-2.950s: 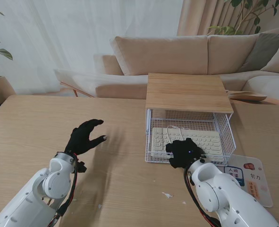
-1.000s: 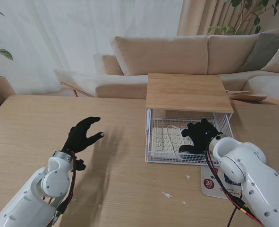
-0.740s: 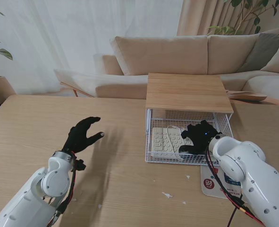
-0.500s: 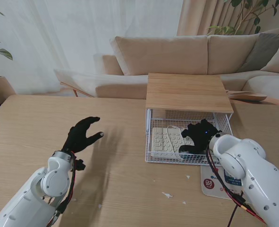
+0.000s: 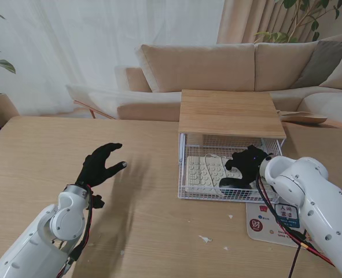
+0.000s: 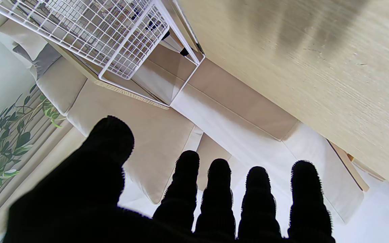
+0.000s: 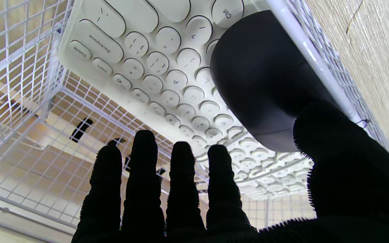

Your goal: Unroll the mouse pad and set up the keyboard and mouse from the tabletop organizer

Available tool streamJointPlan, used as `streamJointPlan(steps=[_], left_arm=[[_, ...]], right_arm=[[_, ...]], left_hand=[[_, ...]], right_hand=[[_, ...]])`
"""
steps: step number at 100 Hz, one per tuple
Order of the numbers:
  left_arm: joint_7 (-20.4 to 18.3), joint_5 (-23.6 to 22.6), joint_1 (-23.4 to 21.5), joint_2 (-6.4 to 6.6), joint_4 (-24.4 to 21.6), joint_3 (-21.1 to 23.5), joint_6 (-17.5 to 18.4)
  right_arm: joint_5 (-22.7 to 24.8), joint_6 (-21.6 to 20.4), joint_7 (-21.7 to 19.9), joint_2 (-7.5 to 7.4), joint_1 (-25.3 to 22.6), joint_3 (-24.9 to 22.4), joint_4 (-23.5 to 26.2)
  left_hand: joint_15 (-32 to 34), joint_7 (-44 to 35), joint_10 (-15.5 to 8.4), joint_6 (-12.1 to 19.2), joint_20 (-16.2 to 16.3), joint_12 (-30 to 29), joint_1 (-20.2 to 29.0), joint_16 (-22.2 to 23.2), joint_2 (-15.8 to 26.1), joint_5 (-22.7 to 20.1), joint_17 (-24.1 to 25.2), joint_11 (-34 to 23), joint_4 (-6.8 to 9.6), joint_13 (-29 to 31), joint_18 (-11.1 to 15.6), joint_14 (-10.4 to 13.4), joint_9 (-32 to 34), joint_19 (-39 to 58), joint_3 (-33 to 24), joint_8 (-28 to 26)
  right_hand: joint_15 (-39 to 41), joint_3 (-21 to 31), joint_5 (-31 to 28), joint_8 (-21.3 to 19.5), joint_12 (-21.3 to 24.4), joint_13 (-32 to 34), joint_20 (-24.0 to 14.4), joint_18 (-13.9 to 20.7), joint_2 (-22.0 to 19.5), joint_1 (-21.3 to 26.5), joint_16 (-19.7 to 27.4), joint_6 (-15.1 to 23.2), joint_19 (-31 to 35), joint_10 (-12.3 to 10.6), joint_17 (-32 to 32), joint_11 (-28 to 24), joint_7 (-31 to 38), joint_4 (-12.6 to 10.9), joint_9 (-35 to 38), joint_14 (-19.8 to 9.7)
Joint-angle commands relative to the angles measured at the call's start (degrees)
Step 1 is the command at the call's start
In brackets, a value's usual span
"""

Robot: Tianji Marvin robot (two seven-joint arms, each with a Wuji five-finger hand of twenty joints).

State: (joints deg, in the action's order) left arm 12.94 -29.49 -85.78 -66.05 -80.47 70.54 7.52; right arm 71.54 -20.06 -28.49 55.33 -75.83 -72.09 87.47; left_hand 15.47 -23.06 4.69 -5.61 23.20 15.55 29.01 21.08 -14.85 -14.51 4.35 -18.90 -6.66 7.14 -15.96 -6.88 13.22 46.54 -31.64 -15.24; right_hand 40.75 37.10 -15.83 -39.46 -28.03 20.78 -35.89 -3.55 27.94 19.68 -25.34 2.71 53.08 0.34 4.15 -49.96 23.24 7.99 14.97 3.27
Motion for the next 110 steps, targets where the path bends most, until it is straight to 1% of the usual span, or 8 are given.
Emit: streamJointPlan(steps=[1,17,35,61,92,103,109,110], left_arm=[[-0.75,-0.09,0.04,-0.15,-0.09,-0.12,-0.24],[-0.84,-0.04,0.12,-0.14,-0.04,-0.31,-0.22],[-0.77,0.0,0.16,-0.17,0.03,-0.35,-0.15],[-0.66,-0.02,0.31,-0.2,0.2,-0.37,-0.47],[-0.96,0.06,0.41,-0.15,0.25,-0.6,-0.53],[-0.92,-0.02,0.44,-0.15,0.3,-0.6,-0.48],[-0.85,0.02,0.48,-0.17,0.36,-0.56,-0.51],[-0.84,0.02,0.49,-0.17,0.37,-0.56,-0.52]], right_arm=[[0.35,-0.75,-0.86,0.12,0.28,0.39,-0.38],[0.7,-0.26,0.35,0.17,0.55,1.39,-1.07],[0.4,-0.57,-1.11,0.0,1.14,2.19,-1.41],[1.05,-0.74,-1.09,-0.18,2.48,3.92,-3.18],[5.52,-2.87,3.92,-0.53,3.5,5.74,-5.57],[5.56,-2.81,4.94,-0.54,3.82,6.27,-6.2],[6.42,-2.94,6.77,-0.6,4.06,6.65,-6.79],[6.65,-2.9,7.29,-0.6,4.08,6.72,-6.92]], left_hand=[[-1.21,0.99,1.08,-0.1,-0.97,-0.61,1.14,0.84,0.78,-0.5,0.48,0.97,2.51,-1.95,-0.47,0.62,-1.36,-1.72,0.27,0.4],[-1.23,0.98,1.0,-0.07,-0.97,-0.63,1.06,0.85,0.82,-0.42,0.48,0.99,2.51,-1.93,-0.47,0.74,-1.36,-1.72,0.28,0.39],[-1.23,0.98,1.13,-0.1,-0.96,-0.66,1.16,0.88,0.78,-0.41,0.48,1.05,2.52,-1.93,-0.47,0.67,-1.36,-1.72,0.23,0.4],[-1.28,1.01,1.12,-0.13,-0.96,-0.68,1.16,0.89,0.73,-0.43,0.48,1.07,2.51,-1.9,-0.47,0.77,-1.35,-1.72,0.23,0.42],[-1.33,1.05,1.01,-0.13,-0.99,-0.69,1.14,0.9,0.76,-0.42,0.47,1.1,2.5,-1.95,-0.45,0.67,-1.37,-1.8,0.28,0.45],[-1.31,1.06,1.13,-0.11,-0.98,-0.7,1.11,0.91,0.78,-0.42,0.47,1.12,2.5,-1.93,-0.45,0.69,-1.38,-1.81,0.3,0.45],[-1.32,1.05,1.09,-0.15,-0.98,-0.69,1.16,0.91,0.76,-0.45,0.47,1.09,2.5,-1.95,-0.45,0.68,-1.35,-1.81,0.27,0.45],[-1.33,1.06,1.09,-0.15,-0.98,-0.69,1.14,0.91,0.77,-0.43,0.47,1.1,2.5,-1.96,-0.45,0.69,-1.37,-1.81,0.28,0.46]], right_hand=[[-0.34,-1.8,1.82,-1.16,0.02,-1.11,-0.46,0.29,1.22,-2.08,0.33,0.75,-1.42,-1.29,-0.97,0.65,-0.81,0.88,-2.37,-0.95],[-0.51,-3.1,2.43,-1.62,0.01,-1.48,-0.51,-0.04,0.95,-2.21,0.39,0.81,-1.69,-1.47,-1.13,0.68,-1.16,0.67,-2.66,-0.86],[-0.96,-5.11,4.06,-2.08,0.09,-2.3,-0.48,-0.36,0.67,-3.23,0.59,0.53,-2.65,-1.86,-2.03,1.12,-2.16,0.65,-3.85,-1.11],[-1.28,-6.45,5.94,-2.98,0.01,-2.92,-0.83,-0.67,1.26,-2.95,0.66,1.41,-3.4,-2.44,-2.47,1.31,-3.78,0.2,-5.17,-1.32],[-0.69,-5.27,7.59,-4.2,0.87,-2.54,-1.49,-0.36,1.89,-0.08,0.44,1.89,-3.36,-2.67,-1.65,2.53,-5.9,-0.76,-5.21,-1.71],[-0.53,-4.63,7.36,-4.66,1.08,-2.47,-1.65,-0.35,2.11,0.34,0.39,2.21,-3.34,-2.67,-1.67,2.53,-6.53,-0.81,-5.15,-1.71],[-0.25,-4.16,7.25,-4.98,1.09,-2.01,-1.79,-0.3,2.15,0.42,0.29,2.33,-3.09,-2.76,-1.27,2.27,-6.85,-0.82,-5.05,-1.83],[-0.02,-2.97,6.93,-5.94,1.17,-1.8,-1.9,-0.3,2.38,0.05,0.17,2.28,-2.92,-2.74,-1.17,1.71,-7.53,-0.71,-5.13,-1.84]])
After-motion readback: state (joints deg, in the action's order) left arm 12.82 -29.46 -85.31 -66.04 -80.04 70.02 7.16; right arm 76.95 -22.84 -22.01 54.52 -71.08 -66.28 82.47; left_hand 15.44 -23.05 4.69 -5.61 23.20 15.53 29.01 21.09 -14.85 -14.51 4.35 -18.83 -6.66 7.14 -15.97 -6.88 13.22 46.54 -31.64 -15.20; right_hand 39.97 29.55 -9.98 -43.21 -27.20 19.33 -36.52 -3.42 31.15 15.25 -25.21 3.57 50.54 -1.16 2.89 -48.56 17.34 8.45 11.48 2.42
